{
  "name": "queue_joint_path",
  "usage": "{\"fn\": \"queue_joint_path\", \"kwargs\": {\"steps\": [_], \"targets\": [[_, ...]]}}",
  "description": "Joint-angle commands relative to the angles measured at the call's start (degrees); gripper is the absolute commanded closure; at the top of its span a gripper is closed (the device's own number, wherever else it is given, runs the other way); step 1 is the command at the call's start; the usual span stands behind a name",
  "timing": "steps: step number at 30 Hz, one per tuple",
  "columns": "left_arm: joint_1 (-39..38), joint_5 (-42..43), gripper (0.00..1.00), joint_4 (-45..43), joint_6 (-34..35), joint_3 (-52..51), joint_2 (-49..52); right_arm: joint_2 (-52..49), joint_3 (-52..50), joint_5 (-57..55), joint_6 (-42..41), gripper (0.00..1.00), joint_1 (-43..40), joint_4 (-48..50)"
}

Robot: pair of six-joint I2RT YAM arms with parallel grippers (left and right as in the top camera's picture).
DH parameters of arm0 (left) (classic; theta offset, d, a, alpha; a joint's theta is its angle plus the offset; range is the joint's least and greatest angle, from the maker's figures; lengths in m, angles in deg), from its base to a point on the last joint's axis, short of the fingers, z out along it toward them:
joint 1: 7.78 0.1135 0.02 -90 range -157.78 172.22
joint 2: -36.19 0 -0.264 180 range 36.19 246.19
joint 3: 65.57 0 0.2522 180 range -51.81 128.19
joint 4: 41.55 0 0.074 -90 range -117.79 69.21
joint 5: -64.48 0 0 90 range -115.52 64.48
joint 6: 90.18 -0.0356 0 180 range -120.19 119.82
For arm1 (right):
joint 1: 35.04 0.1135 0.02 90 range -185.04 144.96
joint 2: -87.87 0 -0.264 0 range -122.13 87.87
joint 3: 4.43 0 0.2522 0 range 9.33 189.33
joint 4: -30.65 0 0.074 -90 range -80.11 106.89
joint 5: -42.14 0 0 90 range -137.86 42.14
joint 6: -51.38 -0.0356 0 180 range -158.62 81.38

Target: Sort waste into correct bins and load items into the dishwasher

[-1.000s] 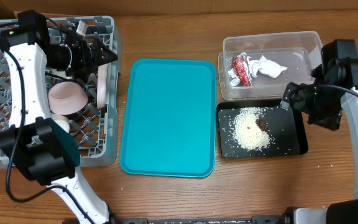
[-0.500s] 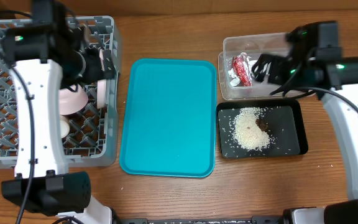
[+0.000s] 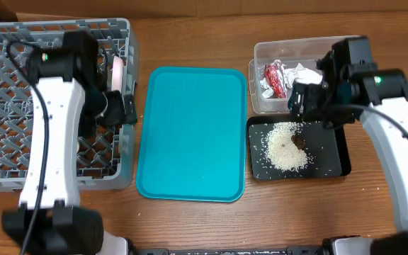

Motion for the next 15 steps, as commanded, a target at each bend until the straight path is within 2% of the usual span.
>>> {"fn": "queue_joint_path", "kwargs": {"steps": [1, 6, 9, 15], "targets": [[-0.3, -0.3, 0.0, -5.7, -0.3, -9.9, -12.5, 9.9, -7.4, -0.9, 0.0, 0.0, -0.2, 4.1], [-0.3, 1.8, 0.0, -20.8, -3.5, -25.9, -30.7, 25.4, -21.0, -1.9, 0.0, 0.0, -0.2, 12.9], [-0.3, 3.3, 0.0, -27.7, -4.2, -34.6, -43.1, 33.6, -26.5, -3.5, -0.2, 0.0, -0.2, 14.3], [-0.3, 1.8, 0.0, -32.1, -4.2, -42.8, -59.2, 42.2, -29.1, -5.2, -0.2, 0.0, -0.2, 11.8]]}}
